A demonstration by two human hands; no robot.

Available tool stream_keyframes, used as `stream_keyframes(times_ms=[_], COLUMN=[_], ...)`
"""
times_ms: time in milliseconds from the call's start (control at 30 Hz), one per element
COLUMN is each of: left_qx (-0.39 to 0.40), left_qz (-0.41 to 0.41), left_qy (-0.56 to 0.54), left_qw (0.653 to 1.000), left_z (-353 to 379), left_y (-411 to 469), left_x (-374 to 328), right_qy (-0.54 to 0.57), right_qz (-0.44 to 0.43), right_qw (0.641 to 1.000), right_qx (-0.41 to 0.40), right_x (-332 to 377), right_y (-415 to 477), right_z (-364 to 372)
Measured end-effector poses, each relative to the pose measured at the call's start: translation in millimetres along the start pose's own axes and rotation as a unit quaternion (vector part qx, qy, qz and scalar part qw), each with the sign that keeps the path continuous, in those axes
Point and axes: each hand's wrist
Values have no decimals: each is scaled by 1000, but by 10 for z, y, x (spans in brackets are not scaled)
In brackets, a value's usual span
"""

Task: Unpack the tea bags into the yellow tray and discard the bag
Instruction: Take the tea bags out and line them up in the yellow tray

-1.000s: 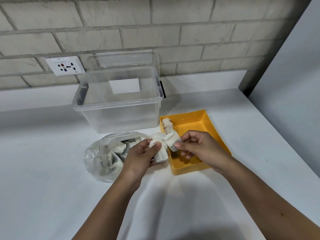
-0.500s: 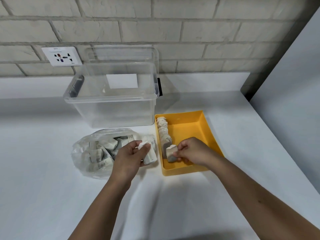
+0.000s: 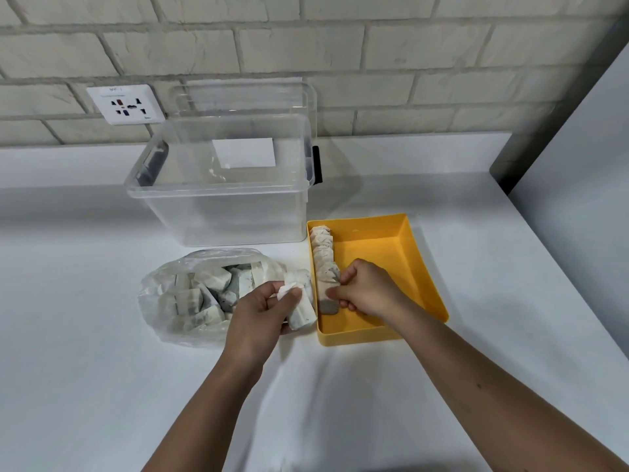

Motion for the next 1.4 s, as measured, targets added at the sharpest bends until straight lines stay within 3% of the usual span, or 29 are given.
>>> stream_keyframes(times_ms=[133,333,467,600,700,900,1033,1133,1267,1400], left_qx=[-14,0,19,56,85,104,45,13,25,36], left_qz=[1,5,14,25,33,43,67,78,78,92], left_qy=[0,9,5,10,19,46,44,49,49,84], left_qw=[1000,1000,1000,998,996,993,996,996,995,992], left_z=[17,14,-8,21,49,42,-35,-136,-128,-67], left_y=[22,29,12,-6,-15,-31,-1,46,59,58], left_x=[-8,-59,-109,-154,-197,-234,-306,-327,-304,-262], right_qy=[18,35,43,189,119,162,132,60,18,-19], right_qz=[21,-14,-60,-135,-166,-128,-119,-90,-43,-50], right_qw=[999,999,993,973,979,978,983,994,996,998], right_qx=[-20,-18,-97,2,-22,10,-51,6,82,15], right_x=[0,40,43,240,308,305,211,84,1,7], right_y=[26,61,-71,-376,-456,-511,-449,-418,-342,-180], right_z=[-57,-63,-143,-231,-252,-327,-475,-537,-336,-151])
Point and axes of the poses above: each hand's wrist, its own y-axis towards the middle knuckle, its own z-axis out of the palm, x = y × z, and after that the axes turned 3 degrees about -y, right-handed
